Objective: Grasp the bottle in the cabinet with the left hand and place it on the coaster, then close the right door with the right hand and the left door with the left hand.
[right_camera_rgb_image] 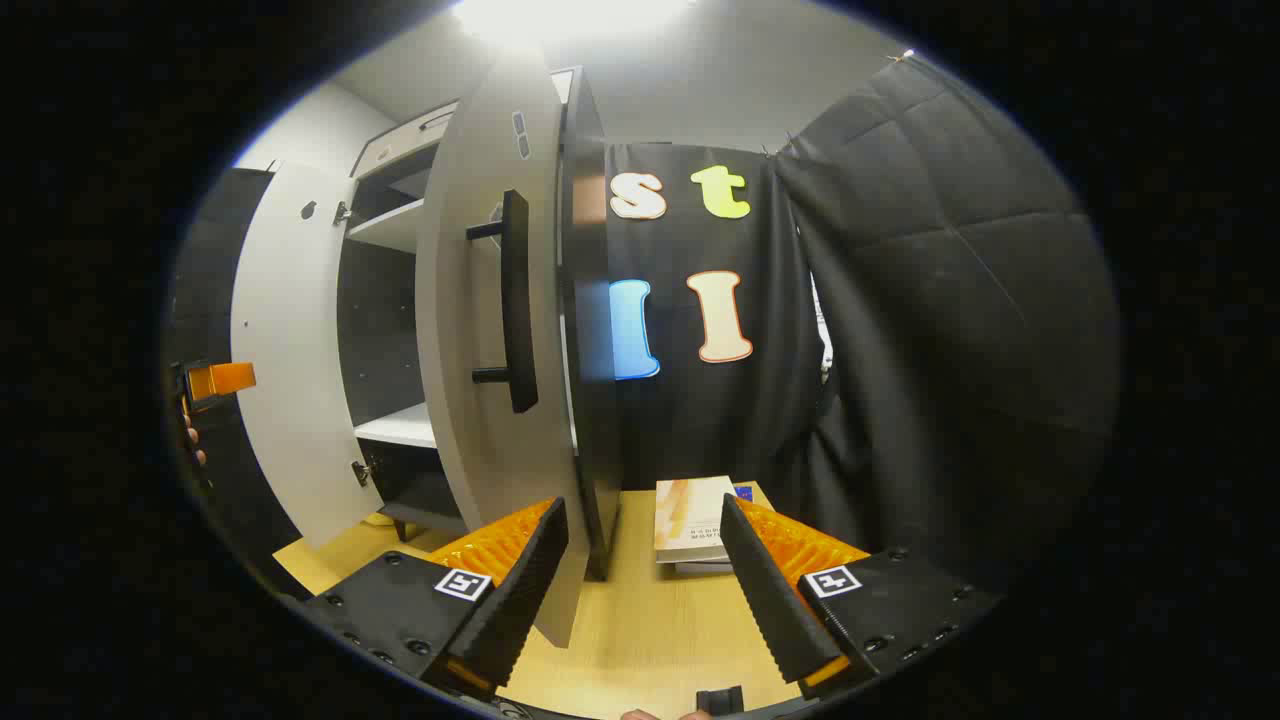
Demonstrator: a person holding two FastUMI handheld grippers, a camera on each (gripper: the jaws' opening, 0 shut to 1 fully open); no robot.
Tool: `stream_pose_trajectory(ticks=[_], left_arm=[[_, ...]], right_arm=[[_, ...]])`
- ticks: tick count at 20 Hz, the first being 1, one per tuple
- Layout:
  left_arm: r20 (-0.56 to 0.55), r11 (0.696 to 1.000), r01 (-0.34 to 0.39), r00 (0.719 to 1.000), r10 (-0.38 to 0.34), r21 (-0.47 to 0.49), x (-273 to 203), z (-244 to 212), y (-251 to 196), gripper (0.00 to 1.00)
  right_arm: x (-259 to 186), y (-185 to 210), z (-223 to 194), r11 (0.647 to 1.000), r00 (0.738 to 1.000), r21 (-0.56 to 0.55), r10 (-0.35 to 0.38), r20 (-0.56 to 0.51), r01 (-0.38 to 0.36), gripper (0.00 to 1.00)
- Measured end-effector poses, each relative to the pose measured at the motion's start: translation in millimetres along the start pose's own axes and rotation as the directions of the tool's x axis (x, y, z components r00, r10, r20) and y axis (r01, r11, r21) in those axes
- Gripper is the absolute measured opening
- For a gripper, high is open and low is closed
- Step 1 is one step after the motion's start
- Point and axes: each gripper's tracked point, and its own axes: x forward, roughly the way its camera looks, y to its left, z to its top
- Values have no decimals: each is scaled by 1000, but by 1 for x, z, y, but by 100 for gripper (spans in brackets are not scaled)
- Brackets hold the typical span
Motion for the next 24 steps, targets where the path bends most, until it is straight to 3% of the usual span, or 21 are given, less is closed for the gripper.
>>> stream_pose_trajectory(ticks=[1, 4, 6, 7, 11, 15, 18, 24], left_arm=[[1, 1000, 5, 1000, -5, 17, 5, 1, 3, 94], [-15, 999, 8, 1000, -7, 52, 26, -3, 18, 94], [-21, 998, 48, 999, -47, 49, 41, -6, 21, 98], [-25, 996, 65, 998, -64, 53, 50, -6, 23, 94], [-61, 983, 179, 982, -178, 24, 80, -12, 17, 94], [-76, 954, 297, 953, -294, 43, 104, -15, 9, 94], [-73, 925, 369, 929, -364, 84, 117, -22, 6, 94], [-84, 880, 474, 877, -474, -18, 144, -32, -14, 94]], right_arm=[[-2, 0, 5, 1000, 1000, 7, -12, 10, 12, 98], [-4, -2, 9, 996, 996, 8, -87, 27, 87, 98], [-7, -1, 12, 989, 989, 25, -144, 26, 143, 98], [-9, 2, 14, 985, 985, 34, -167, 28, 166, 98], [-22, 8, 14, 958, 958, 12, -288, 10, 288, 98], [-41, 11, 15, 899, 899, -7, -437, 12, 438, 98], [-50, 22, 12, 860, 860, 20, -510, 10, 510, 98], [-65, 38, 23, 796, 796, 55, -604, 33, 602, 98]])
